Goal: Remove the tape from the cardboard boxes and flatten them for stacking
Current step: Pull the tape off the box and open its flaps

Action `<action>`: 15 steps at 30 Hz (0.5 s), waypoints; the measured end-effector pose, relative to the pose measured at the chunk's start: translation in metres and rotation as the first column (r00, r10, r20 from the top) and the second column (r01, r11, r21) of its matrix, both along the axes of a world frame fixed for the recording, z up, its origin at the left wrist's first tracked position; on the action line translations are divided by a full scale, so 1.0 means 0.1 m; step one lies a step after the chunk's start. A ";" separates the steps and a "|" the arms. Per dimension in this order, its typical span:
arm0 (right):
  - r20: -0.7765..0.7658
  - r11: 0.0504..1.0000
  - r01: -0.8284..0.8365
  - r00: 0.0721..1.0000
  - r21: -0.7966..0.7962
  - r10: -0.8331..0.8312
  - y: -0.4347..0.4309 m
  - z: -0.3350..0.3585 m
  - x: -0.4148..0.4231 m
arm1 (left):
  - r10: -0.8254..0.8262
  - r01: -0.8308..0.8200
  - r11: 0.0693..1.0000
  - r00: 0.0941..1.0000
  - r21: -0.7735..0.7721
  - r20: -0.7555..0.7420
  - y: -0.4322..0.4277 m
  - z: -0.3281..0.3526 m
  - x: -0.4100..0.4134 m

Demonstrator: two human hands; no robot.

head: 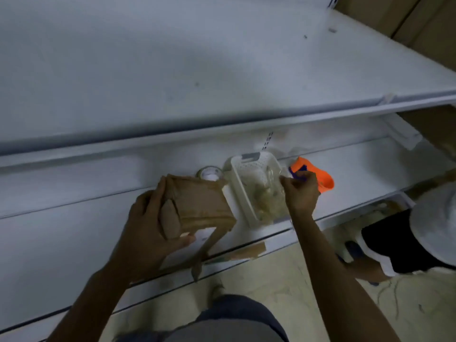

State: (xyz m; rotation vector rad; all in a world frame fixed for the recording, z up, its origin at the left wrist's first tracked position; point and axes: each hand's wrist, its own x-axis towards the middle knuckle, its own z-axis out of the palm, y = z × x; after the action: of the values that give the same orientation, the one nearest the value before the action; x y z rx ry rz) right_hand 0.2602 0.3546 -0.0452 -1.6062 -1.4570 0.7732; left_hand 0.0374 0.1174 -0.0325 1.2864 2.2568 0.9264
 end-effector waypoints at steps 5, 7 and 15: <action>0.799 0.848 -0.525 0.537 0.067 0.270 0.50 -0.39 -0.04 | 0.182 -0.183 0.983 0.983 0.027 0.023 0.16 -0.01 0.19; 0.864 0.774 -0.608 0.281 -0.176 0.417 0.57 -0.60 -0.02 | 0.245 -0.247 0.968 0.969 0.047 0.031 0.20 0.00 0.28; 0.763 0.734 -0.545 0.242 -0.404 0.600 0.58 -0.85 -0.17 | 0.355 -0.358 0.933 0.933 0.036 0.066 0.23 0.09 0.49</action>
State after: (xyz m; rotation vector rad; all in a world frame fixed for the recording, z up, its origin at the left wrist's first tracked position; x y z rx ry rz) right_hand 0.2430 0.4123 -0.1300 -1.5241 -2.9481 0.2977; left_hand 0.0863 0.1408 -0.0234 0.8645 2.4811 1.1303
